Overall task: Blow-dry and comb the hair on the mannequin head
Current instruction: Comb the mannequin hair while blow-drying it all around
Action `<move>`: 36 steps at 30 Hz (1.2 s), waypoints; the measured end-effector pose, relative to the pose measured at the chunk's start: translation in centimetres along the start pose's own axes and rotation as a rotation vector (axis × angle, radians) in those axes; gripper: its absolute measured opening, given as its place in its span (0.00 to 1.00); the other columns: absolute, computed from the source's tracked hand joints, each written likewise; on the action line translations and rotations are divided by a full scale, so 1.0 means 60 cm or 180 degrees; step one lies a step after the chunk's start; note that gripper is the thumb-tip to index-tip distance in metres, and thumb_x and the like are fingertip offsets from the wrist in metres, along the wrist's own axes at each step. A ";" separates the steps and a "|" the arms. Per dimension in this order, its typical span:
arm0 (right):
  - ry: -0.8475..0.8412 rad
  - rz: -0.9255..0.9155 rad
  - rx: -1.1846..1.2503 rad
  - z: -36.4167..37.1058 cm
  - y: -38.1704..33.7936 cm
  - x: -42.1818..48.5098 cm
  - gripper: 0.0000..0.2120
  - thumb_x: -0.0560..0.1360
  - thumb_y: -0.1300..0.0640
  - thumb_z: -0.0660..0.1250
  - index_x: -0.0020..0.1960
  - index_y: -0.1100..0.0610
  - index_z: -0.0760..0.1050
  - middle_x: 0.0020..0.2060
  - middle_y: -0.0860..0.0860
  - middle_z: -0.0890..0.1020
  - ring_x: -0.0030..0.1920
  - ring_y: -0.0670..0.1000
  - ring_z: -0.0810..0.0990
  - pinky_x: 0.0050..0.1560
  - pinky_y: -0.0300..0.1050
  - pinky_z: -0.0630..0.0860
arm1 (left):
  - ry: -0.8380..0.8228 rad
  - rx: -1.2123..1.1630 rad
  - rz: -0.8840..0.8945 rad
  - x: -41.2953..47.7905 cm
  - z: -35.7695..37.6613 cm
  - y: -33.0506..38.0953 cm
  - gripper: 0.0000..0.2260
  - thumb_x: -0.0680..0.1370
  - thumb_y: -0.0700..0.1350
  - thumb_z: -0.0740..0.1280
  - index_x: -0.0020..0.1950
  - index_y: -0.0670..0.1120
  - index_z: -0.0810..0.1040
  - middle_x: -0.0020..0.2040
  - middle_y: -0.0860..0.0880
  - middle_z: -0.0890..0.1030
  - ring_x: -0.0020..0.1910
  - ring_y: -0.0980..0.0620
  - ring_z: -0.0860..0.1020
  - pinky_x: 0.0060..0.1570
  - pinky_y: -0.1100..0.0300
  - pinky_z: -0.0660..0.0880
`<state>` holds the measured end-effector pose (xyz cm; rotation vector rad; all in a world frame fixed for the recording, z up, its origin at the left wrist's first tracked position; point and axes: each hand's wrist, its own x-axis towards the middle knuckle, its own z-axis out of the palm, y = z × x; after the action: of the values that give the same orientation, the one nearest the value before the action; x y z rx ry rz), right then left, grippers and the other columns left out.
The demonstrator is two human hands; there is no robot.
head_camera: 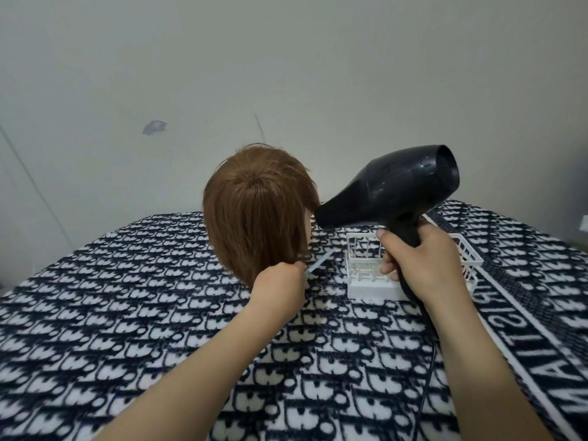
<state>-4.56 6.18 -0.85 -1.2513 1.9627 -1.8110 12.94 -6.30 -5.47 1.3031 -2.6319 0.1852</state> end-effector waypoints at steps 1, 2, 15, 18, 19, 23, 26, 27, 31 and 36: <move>0.0009 -0.0006 -0.0032 0.000 0.000 0.000 0.07 0.76 0.53 0.71 0.41 0.53 0.77 0.29 0.46 0.84 0.25 0.46 0.83 0.27 0.40 0.79 | -0.0034 -0.0011 0.0005 -0.004 0.005 0.001 0.06 0.80 0.43 0.61 0.55 0.44 0.73 0.33 0.50 0.73 0.32 0.46 0.76 0.28 0.55 0.71; 0.0027 -0.0009 -0.0053 -0.001 0.000 0.000 0.07 0.76 0.53 0.71 0.41 0.53 0.77 0.29 0.47 0.84 0.25 0.46 0.83 0.29 0.43 0.80 | -0.0042 -0.0043 0.0005 -0.008 0.009 0.002 0.07 0.81 0.44 0.60 0.57 0.44 0.73 0.33 0.50 0.73 0.32 0.46 0.76 0.28 0.55 0.71; 0.0560 -0.0107 0.0728 -0.009 -0.015 -0.007 0.08 0.76 0.50 0.70 0.42 0.53 0.78 0.27 0.48 0.82 0.26 0.48 0.82 0.29 0.44 0.77 | 0.1184 -0.0672 -0.0188 -0.049 -0.107 0.003 0.09 0.81 0.52 0.58 0.48 0.47 0.70 0.34 0.51 0.75 0.28 0.49 0.73 0.27 0.54 0.70; 0.0540 -0.0109 0.0722 -0.010 -0.015 -0.007 0.08 0.76 0.50 0.70 0.42 0.54 0.78 0.27 0.48 0.82 0.26 0.47 0.82 0.27 0.41 0.77 | 0.1587 -0.0882 -0.0207 -0.039 -0.145 -0.001 0.08 0.81 0.51 0.59 0.48 0.47 0.70 0.34 0.51 0.75 0.28 0.49 0.73 0.26 0.53 0.71; 0.0524 -0.0111 0.0694 -0.011 -0.015 -0.007 0.09 0.76 0.50 0.70 0.42 0.55 0.78 0.27 0.48 0.82 0.26 0.47 0.82 0.27 0.41 0.77 | 0.1661 -0.0872 -0.0245 -0.031 -0.155 -0.003 0.08 0.81 0.51 0.59 0.48 0.47 0.70 0.34 0.51 0.75 0.28 0.49 0.73 0.26 0.54 0.70; 0.0429 -0.0113 0.0654 -0.008 -0.016 -0.009 0.09 0.77 0.52 0.71 0.41 0.55 0.77 0.27 0.49 0.82 0.26 0.48 0.82 0.30 0.45 0.78 | 0.1687 -0.0712 -0.0413 0.005 -0.172 -0.011 0.08 0.81 0.50 0.59 0.47 0.46 0.69 0.35 0.50 0.75 0.28 0.50 0.70 0.25 0.56 0.61; 0.0392 -0.0131 0.0613 -0.006 -0.017 -0.010 0.08 0.77 0.52 0.71 0.41 0.54 0.77 0.27 0.49 0.82 0.26 0.48 0.82 0.31 0.47 0.78 | 0.1597 -0.0619 -0.0528 0.022 -0.168 -0.012 0.09 0.81 0.49 0.58 0.47 0.45 0.69 0.36 0.49 0.75 0.29 0.49 0.70 0.24 0.58 0.60; 0.0391 -0.0145 0.0586 -0.006 -0.017 -0.010 0.08 0.77 0.52 0.71 0.41 0.54 0.77 0.27 0.50 0.82 0.26 0.48 0.82 0.31 0.47 0.78 | 0.1540 -0.0588 -0.0556 0.026 -0.166 -0.012 0.08 0.81 0.49 0.58 0.47 0.45 0.69 0.36 0.49 0.75 0.29 0.49 0.70 0.23 0.58 0.60; 0.0377 -0.0155 0.0550 -0.006 -0.017 -0.011 0.07 0.77 0.53 0.71 0.42 0.53 0.77 0.27 0.49 0.83 0.26 0.48 0.82 0.31 0.47 0.79 | 0.1350 -0.0591 -0.0556 0.031 -0.151 -0.008 0.07 0.81 0.48 0.58 0.45 0.46 0.68 0.32 0.50 0.72 0.27 0.51 0.70 0.23 0.58 0.60; 0.0357 -0.0133 0.0547 -0.007 -0.016 -0.011 0.08 0.77 0.53 0.71 0.41 0.54 0.77 0.27 0.49 0.82 0.26 0.48 0.83 0.30 0.45 0.78 | 0.1043 -0.0508 -0.0477 0.028 -0.113 -0.001 0.09 0.81 0.48 0.59 0.43 0.46 0.68 0.31 0.51 0.70 0.26 0.52 0.69 0.23 0.59 0.59</move>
<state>-3.97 7.04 -0.17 -1.1692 1.8014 -2.0625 12.83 -6.28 1.49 1.2866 -2.2200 0.1479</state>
